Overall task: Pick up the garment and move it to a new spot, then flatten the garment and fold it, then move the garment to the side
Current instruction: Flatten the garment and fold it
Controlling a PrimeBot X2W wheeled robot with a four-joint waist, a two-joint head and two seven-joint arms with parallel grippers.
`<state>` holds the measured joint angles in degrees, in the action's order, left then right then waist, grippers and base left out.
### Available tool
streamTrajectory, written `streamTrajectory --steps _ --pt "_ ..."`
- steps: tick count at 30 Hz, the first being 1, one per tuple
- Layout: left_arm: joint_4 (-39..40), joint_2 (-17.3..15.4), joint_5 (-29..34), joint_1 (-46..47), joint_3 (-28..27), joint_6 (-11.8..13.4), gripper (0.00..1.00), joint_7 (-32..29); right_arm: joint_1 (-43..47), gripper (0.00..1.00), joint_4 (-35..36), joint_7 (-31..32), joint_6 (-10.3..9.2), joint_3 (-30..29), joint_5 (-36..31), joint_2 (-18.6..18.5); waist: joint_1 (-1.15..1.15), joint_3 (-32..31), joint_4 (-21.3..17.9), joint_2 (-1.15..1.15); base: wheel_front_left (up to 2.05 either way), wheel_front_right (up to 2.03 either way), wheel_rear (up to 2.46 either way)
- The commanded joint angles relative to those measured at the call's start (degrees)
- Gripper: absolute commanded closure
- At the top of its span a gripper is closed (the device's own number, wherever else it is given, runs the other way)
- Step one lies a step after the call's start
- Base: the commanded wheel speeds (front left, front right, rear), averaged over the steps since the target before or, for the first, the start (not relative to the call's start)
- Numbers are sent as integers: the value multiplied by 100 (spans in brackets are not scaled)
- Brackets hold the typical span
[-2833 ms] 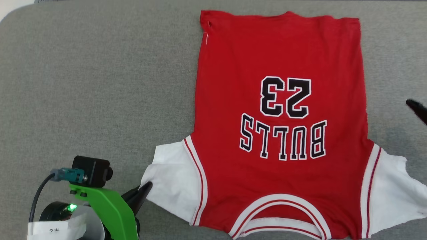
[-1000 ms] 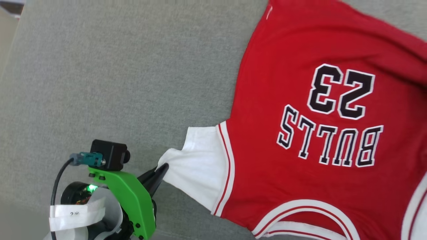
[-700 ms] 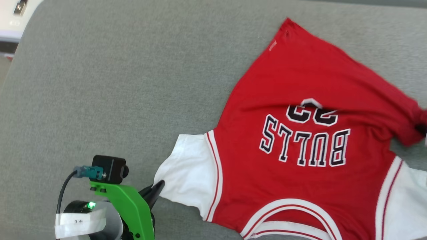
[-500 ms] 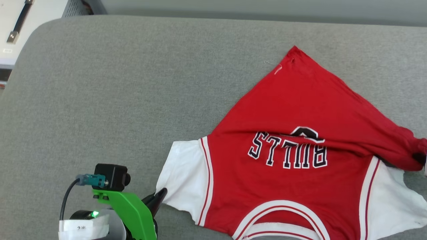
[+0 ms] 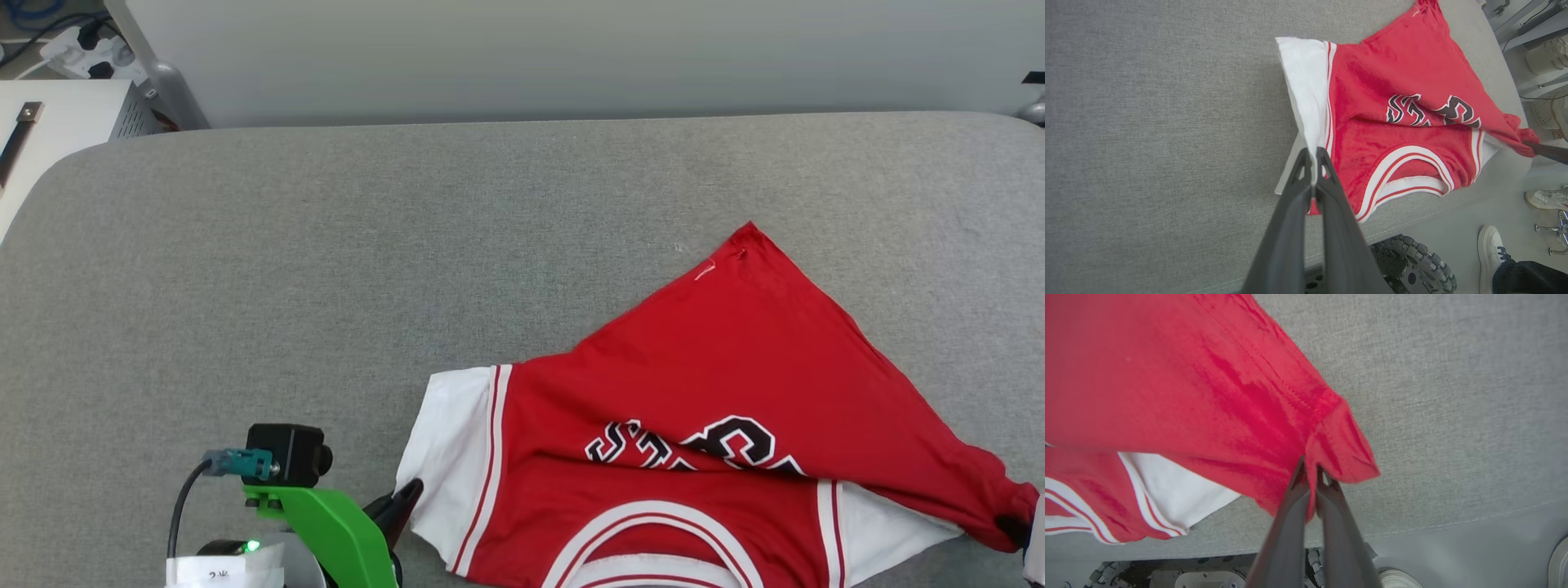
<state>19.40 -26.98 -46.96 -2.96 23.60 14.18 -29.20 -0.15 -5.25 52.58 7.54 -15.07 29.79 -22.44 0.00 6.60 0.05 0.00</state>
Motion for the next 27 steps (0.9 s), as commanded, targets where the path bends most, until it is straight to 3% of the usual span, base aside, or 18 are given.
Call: streamTrajectory --steps 1,6,7,8,15,21,27 --pt "-17 13 -38 -54 -4 -14 100 40 75 100 5 -45 -5 -37 -34 79 0 -2 -12 0 0 0 0" --pt "-46 34 -15 35 53 -41 100 18 149 100 -101 -154 -5 -75 -40 137 0 51 34 0 0 0 0" --pt "-36 42 -26 48 65 -53 100 9 140 82 -120 -163 -5 -80 -33 142 0 54 43 0 0 0 0" --pt "-19 54 -42 65 76 -64 100 -3 127 1 -112 -180 -5 -48 -26 125 0 56 55 0 0 0 0" --pt "52 23 -50 128 60 -66 100 -33 -134 0 221 -132 -5 97 153 -133 0 96 128 0 0 0 0" --pt "182 -6 -14 215 26 -67 100 -8 -661 0 1105 367 -5 417 341 -522 0 415 358 0 0 0 0" --pt "279 -18 66 403 67 -125 100 -13 -1481 0 1302 794 -5 722 285 -696 0 849 707 0 0 0 0"
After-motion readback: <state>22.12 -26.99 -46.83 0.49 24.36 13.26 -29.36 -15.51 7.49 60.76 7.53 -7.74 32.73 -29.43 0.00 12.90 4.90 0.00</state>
